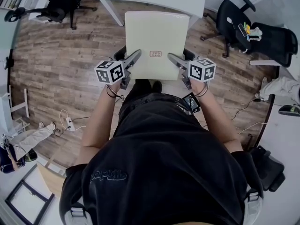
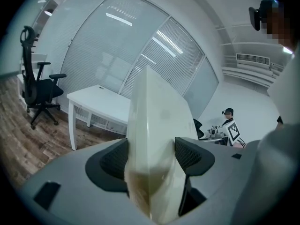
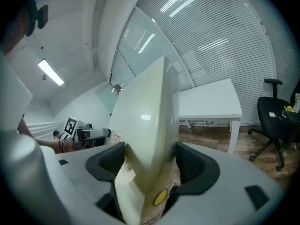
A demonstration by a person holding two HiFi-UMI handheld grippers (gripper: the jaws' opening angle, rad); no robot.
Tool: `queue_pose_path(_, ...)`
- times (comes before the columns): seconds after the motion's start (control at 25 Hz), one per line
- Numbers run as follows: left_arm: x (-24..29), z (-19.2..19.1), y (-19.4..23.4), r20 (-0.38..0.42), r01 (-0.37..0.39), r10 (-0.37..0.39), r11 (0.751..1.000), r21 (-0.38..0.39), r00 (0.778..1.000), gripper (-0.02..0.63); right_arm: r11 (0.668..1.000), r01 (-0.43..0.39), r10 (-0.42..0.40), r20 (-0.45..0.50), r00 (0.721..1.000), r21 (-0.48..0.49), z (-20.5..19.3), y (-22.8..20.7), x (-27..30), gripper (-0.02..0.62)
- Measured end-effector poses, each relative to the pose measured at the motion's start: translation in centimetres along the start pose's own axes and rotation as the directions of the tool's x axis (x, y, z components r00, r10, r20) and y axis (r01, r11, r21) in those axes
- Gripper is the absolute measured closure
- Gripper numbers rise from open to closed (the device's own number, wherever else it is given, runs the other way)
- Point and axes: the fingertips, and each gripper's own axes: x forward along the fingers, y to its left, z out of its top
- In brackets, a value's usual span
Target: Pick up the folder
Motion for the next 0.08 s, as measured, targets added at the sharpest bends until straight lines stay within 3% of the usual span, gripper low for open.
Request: queue_pose_path(0.08,-0.09,0.19,0.07,0.004,-0.001,0.001,1.0,0.006,1.0,0.278,1.0,0.0,0.0,0.003,1.0,-0.004,0.13,0.07,0.1,0.258)
